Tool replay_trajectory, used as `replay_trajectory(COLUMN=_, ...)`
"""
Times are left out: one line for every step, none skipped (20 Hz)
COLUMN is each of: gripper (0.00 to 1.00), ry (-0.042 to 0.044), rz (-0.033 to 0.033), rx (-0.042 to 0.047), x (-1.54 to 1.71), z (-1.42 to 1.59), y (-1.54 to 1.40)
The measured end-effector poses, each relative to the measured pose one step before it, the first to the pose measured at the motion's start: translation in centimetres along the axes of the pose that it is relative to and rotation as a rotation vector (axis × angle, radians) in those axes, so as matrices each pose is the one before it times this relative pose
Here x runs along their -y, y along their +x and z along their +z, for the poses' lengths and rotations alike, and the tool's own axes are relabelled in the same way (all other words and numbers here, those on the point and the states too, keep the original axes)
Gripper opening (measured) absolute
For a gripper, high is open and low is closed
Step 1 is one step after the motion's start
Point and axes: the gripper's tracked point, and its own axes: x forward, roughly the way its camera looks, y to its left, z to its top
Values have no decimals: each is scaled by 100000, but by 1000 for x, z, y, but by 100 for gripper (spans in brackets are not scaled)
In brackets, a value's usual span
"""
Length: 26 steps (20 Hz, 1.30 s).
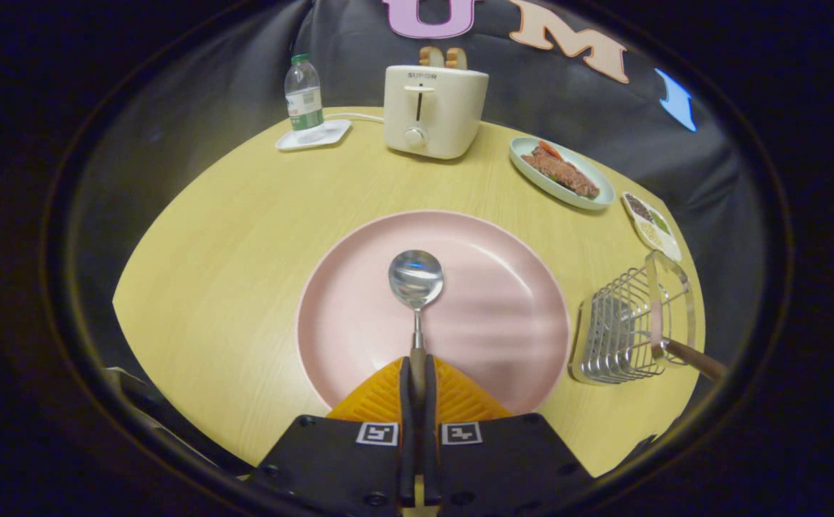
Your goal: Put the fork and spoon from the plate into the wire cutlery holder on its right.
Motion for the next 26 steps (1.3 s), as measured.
replay_trajectory(gripper=8, ry=-675, rz=43, rx=-427, x=171, z=-6, y=-259)
replay_trajectory(gripper=8, ry=-819, rz=-97, rx=-177, x=153, z=146, y=-387)
replay_trajectory(gripper=8, ry=-857, rz=221, rx=-234, x=175, z=100, y=-325)
replay_trajectory(gripper=8, ry=-658, rz=316, rx=449, x=178, z=329, y=-340)
replay_trajectory(gripper=8, ry=-901, rz=24, rx=24, x=201, z=182, y=-352)
replay_trajectory(gripper=8, ry=-926, rz=-84, rx=-87, x=304, z=208, y=-319)
replay_trajectory(gripper=8, ry=-769, rz=170, rx=-295, x=294, z=68, y=-317)
replay_trajectory(gripper=8, ry=-581, rz=426, rx=-352, x=216, z=87, y=-359)
replay_trajectory(gripper=8, ry=-681, rz=115, rx=-573, x=332, z=-17, y=-408)
replay_trajectory(gripper=8, ry=-904, rz=184, rx=-434, x=390, z=6, y=-399)
replay_trajectory(gripper=8, ry=-967, rz=417, rx=-628, x=305, z=-140, y=-334)
replay_trajectory(gripper=8, ry=-708, rz=533, rx=-839, x=337, z=-124, y=-457)
replay_trajectory(gripper=8, ry=-692, rz=627, rx=-697, x=337, z=-95, y=-437)
replay_trajectory(gripper=8, ry=-659, rz=405, rx=-513, x=434, z=-37, y=-395)
replay_trajectory(gripper=8, ry=-536, rz=373, rx=-623, x=467, z=-6, y=-456)
replay_trajectory(gripper=8, ry=-73, rz=587, rx=-291, x=470, z=36, y=-445)
replay_trajectory(gripper=8, ry=111, rz=1043, rx=-453, x=383, z=124, y=-461)
replay_trajectory(gripper=8, ry=20, rz=1276, rx=-500, x=393, z=128, y=-634)
replay_trajectory(gripper=8, ry=73, rz=1081, rx=-677, x=515, z=-46, y=-655)
replay_trajectory(gripper=8, ry=326, rz=690, rx=-654, x=586, z=73, y=-538)
replay_trajectory(gripper=8, ry=311, rz=199, rx=-128, x=725, z=198, y=-558)
replay_trajectory(gripper=8, ry=166, rz=-39, rx=-136, x=800, z=208, y=-509)
replay_trajectory(gripper=8, ry=0, rz=-159, rx=-339, x=867, z=22, y=-392)
replay_trajectory(gripper=8, ry=-281, rz=-427, rx=-602, x=970, z=57, y=-574)
replay_trajectory(gripper=8, ry=-275, rz=-554, rx=-573, x=1040, z=21, y=-510)
replay_trajectory(gripper=8, ry=-56, rz=-845, rx=-265, x=1107, z=128, y=-467)
